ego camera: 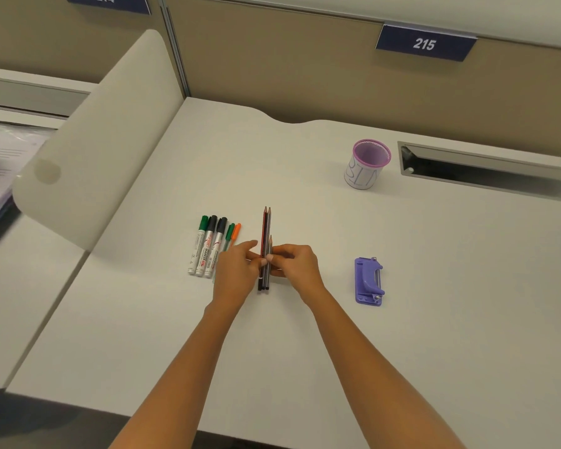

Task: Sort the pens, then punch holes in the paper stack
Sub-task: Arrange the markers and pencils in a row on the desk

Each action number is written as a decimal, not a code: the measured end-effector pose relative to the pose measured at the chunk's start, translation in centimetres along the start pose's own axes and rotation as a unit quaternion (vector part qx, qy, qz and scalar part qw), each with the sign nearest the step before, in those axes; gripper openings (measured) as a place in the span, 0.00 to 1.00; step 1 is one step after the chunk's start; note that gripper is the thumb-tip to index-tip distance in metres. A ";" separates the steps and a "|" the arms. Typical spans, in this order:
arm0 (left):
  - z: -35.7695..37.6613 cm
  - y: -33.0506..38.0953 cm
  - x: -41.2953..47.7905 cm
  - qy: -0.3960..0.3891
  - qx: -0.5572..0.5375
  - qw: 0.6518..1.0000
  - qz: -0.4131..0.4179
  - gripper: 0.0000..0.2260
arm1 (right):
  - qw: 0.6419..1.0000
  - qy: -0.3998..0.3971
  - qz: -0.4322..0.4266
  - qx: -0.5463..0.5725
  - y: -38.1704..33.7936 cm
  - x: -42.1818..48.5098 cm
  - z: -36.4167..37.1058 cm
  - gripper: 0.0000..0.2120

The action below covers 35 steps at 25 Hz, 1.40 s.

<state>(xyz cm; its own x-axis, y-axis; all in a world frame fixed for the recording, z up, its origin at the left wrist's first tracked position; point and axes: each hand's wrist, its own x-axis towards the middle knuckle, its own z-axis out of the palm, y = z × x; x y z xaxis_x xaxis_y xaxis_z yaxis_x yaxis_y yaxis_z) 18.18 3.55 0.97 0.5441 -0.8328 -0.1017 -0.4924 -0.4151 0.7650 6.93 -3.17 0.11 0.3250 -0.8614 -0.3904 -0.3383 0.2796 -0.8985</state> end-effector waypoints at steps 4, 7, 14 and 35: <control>-0.7 -0.4 0.7 -0.004 0.049 0.998 -0.043 0.14 | 0.996 -0.005 0.092 0.009 -0.8 0.5 1.8 0.11; -0.8 -0.8 0.6 -0.002 0.066 0.996 -0.064 0.12 | 0.993 0.006 0.119 -0.015 -1.2 0.9 3.1 0.08; -0.6 -0.8 1.0 0.000 0.197 0.979 -0.046 0.06 | 0.988 0.029 0.111 -0.102 -1.5 1.8 5.1 0.05; -1.4 -1.5 1.7 0.014 0.248 0.969 -0.019 0.07 | 0.975 0.099 0.088 -0.182 -2.8 2.6 6.9 0.07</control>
<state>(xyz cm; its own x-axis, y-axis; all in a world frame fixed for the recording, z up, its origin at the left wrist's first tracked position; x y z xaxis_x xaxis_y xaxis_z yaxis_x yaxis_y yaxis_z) 20.81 3.29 0.54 0.5836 -0.8056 -0.1016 -0.7330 -0.5765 0.3610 14.87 -3.28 0.24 0.0702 -0.8888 -0.4529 -0.6751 0.2919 -0.6775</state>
